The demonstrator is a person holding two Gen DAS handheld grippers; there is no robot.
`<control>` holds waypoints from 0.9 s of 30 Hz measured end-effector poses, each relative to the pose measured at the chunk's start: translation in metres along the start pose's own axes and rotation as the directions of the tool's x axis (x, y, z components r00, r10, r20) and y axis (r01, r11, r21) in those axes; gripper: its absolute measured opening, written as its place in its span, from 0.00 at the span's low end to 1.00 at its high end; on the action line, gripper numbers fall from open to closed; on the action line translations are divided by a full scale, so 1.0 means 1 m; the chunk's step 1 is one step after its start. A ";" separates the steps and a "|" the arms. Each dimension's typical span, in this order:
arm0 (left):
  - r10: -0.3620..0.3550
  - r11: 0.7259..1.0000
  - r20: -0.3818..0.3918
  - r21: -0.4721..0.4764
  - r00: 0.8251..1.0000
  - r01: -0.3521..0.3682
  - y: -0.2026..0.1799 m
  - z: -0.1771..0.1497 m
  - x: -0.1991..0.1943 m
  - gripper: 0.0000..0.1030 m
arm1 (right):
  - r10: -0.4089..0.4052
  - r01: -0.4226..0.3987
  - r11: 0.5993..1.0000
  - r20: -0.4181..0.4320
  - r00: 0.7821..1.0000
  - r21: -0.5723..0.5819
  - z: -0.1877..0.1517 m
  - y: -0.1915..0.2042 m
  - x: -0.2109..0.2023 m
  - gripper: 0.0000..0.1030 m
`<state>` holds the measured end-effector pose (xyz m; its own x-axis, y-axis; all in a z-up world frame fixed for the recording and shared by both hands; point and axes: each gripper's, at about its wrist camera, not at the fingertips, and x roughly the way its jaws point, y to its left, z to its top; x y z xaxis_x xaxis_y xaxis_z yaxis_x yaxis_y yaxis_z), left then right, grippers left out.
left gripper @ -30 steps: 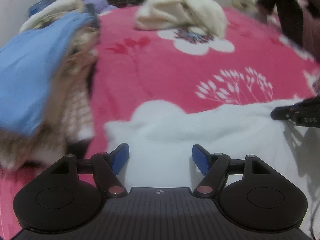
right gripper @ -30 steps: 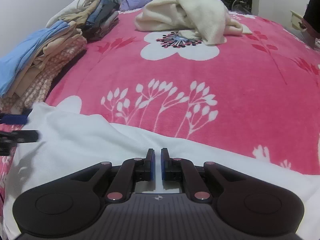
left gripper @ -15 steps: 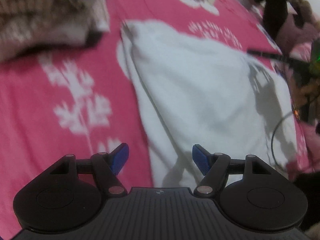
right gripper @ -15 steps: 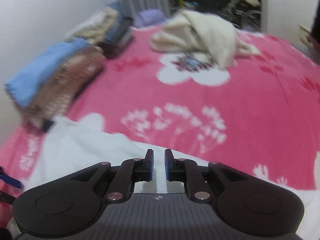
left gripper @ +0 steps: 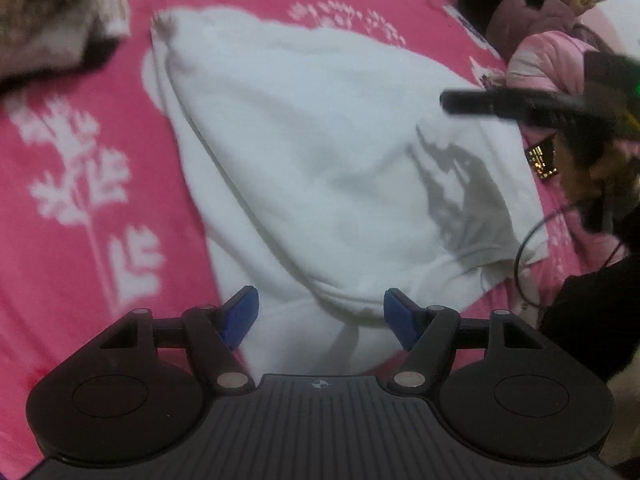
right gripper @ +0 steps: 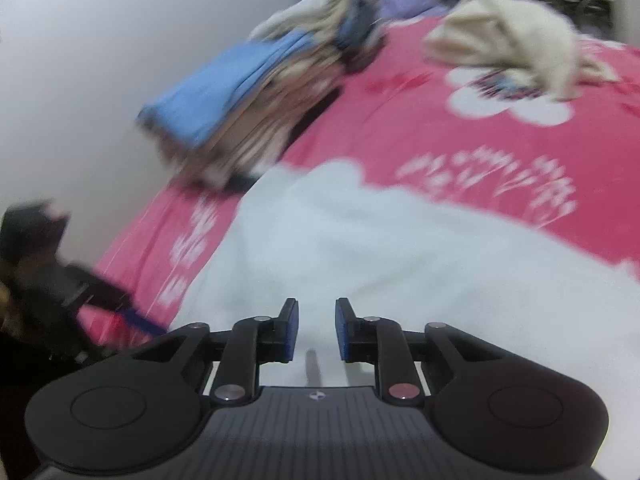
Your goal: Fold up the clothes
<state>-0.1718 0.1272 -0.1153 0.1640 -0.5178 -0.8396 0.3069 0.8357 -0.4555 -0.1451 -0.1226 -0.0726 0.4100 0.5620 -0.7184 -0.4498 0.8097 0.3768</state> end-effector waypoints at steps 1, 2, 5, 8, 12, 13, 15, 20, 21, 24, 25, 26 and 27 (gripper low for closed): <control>-0.008 1.000 -0.003 -0.016 1.000 0.008 -0.001 0.000 0.005 0.64 | 0.012 -0.012 1.000 -0.015 1.000 -0.013 -0.004 0.006 0.004 0.21; -0.018 0.999 -0.001 -0.031 1.000 0.018 -0.002 0.000 0.009 0.64 | 0.022 -0.023 1.000 -0.026 0.999 -0.016 -0.007 0.011 0.007 0.21; -0.040 0.997 0.013 -0.064 0.999 0.041 -0.005 0.002 0.017 0.61 | 0.057 -0.058 0.998 -0.053 0.997 -0.017 -0.015 0.022 0.012 0.21; -0.047 0.993 0.036 -0.110 0.998 0.051 -0.004 0.004 0.021 0.52 | 0.070 -0.072 0.997 -0.064 0.995 -0.016 -0.017 0.026 0.011 0.21; -0.065 0.989 0.073 -0.127 0.995 0.073 0.000 0.001 0.015 0.26 | 0.079 -0.080 0.997 -0.067 0.995 -0.011 -0.019 0.027 0.010 0.21; -0.074 0.989 0.080 -0.124 0.994 0.083 0.000 0.001 0.012 0.10 | 0.081 -0.082 0.997 -0.067 0.994 -0.009 -0.019 0.027 0.010 0.21; -0.140 0.977 0.104 -0.149 0.985 0.154 0.004 0.001 0.007 0.06 | 0.086 -0.086 0.996 -0.068 0.994 -0.007 -0.019 0.027 0.010 0.21; -0.199 0.952 0.104 -0.213 0.974 0.217 0.017 0.000 0.006 0.06 | 0.103 -0.104 0.995 -0.084 0.991 0.000 -0.022 0.028 0.014 0.21; -0.170 0.963 0.073 -0.200 0.983 0.182 0.017 -0.002 0.013 0.06 | 0.105 -0.105 0.994 -0.091 0.990 0.004 -0.023 0.027 0.016 0.21; -0.124 0.977 0.011 -0.171 0.992 0.124 0.015 -0.005 0.026 0.06 | 0.103 -0.103 0.995 -0.104 0.989 0.008 -0.025 0.028 0.017 0.21; -0.125 0.979 0.008 -0.163 0.992 0.125 0.014 -0.003 0.025 0.07 | 0.103 -0.102 0.995 -0.104 0.989 0.006 -0.026 0.028 0.017 0.21; -0.126 0.980 0.004 -0.155 0.992 0.125 0.013 -0.001 0.023 0.08 | 0.102 -0.102 0.995 -0.105 0.989 0.004 -0.026 0.028 0.016 0.21; -0.121 0.983 -0.002 -0.141 0.993 0.120 0.012 0.001 0.021 0.12 | 0.101 -0.101 0.995 -0.103 0.990 0.004 -0.026 0.028 0.015 0.21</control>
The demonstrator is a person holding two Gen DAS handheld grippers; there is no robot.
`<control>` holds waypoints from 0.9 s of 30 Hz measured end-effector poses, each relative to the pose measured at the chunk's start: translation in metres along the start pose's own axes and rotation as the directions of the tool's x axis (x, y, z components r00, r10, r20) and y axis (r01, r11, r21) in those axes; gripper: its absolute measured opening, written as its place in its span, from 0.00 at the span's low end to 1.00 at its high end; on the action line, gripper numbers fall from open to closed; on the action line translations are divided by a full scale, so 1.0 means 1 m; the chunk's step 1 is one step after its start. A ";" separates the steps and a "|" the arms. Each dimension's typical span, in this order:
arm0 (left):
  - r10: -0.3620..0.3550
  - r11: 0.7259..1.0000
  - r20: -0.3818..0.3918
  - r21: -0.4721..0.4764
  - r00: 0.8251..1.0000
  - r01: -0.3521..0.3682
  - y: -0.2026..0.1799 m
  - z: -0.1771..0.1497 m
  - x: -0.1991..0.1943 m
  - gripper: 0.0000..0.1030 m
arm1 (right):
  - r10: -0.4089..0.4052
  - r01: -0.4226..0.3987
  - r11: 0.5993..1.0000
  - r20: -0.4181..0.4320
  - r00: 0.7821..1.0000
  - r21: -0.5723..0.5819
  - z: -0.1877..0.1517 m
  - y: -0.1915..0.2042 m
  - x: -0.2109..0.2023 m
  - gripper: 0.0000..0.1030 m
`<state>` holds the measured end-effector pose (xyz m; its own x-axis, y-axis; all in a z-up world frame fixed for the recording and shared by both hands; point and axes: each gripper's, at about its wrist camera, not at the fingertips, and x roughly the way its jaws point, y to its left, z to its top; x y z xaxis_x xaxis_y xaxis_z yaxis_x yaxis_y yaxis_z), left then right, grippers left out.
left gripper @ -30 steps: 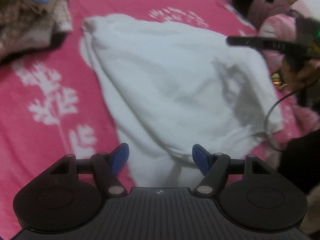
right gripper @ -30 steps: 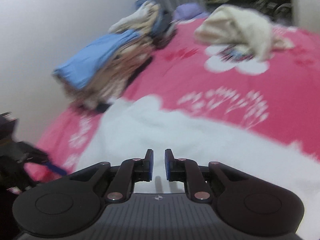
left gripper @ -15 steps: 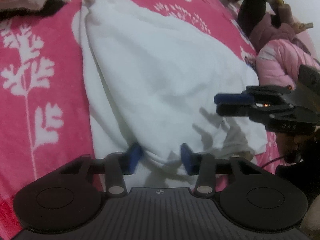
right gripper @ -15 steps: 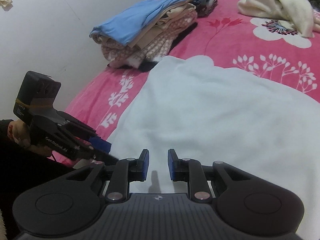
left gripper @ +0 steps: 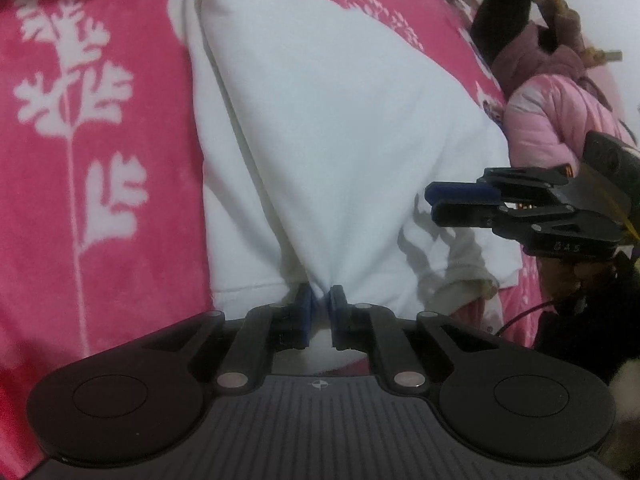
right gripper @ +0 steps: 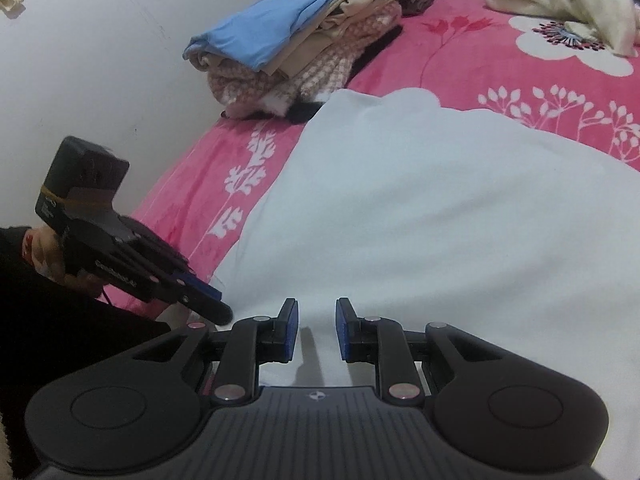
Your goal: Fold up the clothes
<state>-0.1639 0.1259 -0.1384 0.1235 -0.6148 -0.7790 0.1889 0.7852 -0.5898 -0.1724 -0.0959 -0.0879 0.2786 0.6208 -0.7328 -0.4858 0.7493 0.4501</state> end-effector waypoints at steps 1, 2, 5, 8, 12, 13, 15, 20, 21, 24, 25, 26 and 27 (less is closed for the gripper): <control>0.014 1.000 -0.010 0.025 1.000 -0.014 -0.001 0.000 -0.003 0.19 | 0.001 -0.001 1.000 0.006 1.000 0.002 0.000 -0.001 -0.002 0.21; 0.029 0.998 -0.019 0.049 0.999 -0.028 -0.002 0.001 -0.006 0.21 | 0.007 -0.007 1.000 0.011 1.000 0.006 0.000 -0.002 -0.004 0.21; 0.096 0.987 -0.024 0.133 0.995 -0.092 -0.005 -0.001 -0.017 0.26 | 0.045 -0.045 0.999 0.017 0.999 0.016 0.000 -0.005 -0.007 0.24; 0.193 0.959 0.023 0.206 0.981 -0.193 -0.006 -0.007 -0.024 0.37 | 0.089 -0.089 0.996 -0.006 0.996 0.001 -0.003 0.000 -0.003 0.24; 0.273 0.927 0.041 0.255 0.961 -0.275 -0.006 -0.018 -0.009 0.40 | 0.121 -0.124 0.990 -0.050 0.991 -0.064 -0.007 0.014 0.004 0.24; 0.276 0.924 0.058 0.258 0.959 -0.282 -0.008 -0.021 -0.006 0.38 | 0.123 -0.128 0.989 -0.059 0.991 -0.079 -0.009 0.017 0.006 0.24; 0.265 0.932 0.079 0.237 0.961 -0.276 -0.009 -0.023 -0.006 0.19 | 0.127 -0.132 0.988 -0.066 0.990 -0.085 -0.012 0.020 0.008 0.24; 0.219 0.956 0.081 0.182 0.972 -0.231 -0.008 -0.026 -0.020 0.03 | 0.131 -0.135 0.989 -0.062 0.989 -0.061 -0.012 0.016 0.008 0.24; 0.213 0.959 0.072 0.174 0.974 -0.223 -0.006 -0.027 -0.023 0.03 | 0.130 -0.134 0.989 -0.060 0.990 -0.055 -0.012 0.015 0.009 0.25; 0.244 0.955 0.017 0.167 0.970 -0.243 0.003 -0.030 -0.019 0.02 | 0.139 -0.141 0.990 -0.065 0.988 -0.023 -0.013 0.009 0.014 0.26; 0.254 0.954 -0.006 0.168 0.967 -0.250 0.007 -0.033 -0.017 0.02 | 0.137 -0.138 0.990 -0.071 0.988 -0.009 -0.015 0.006 0.016 0.26; 0.257 0.954 -0.023 0.169 0.966 -0.249 0.009 -0.035 -0.015 0.02 | 0.131 -0.131 0.991 -0.070 0.989 -0.001 -0.015 0.004 0.016 0.26; 0.258 0.952 -0.027 0.175 0.966 -0.249 0.008 -0.036 -0.015 0.03 | 0.111 -0.111 0.994 -0.045 0.993 -0.001 -0.015 0.000 0.011 0.26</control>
<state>-0.1994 0.1445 -0.1390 0.1414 -0.3896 -0.9101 0.3199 0.8880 -0.3304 -0.1822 -0.0929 -0.1037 0.1852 0.6891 -0.7006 -0.5143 0.6755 0.5285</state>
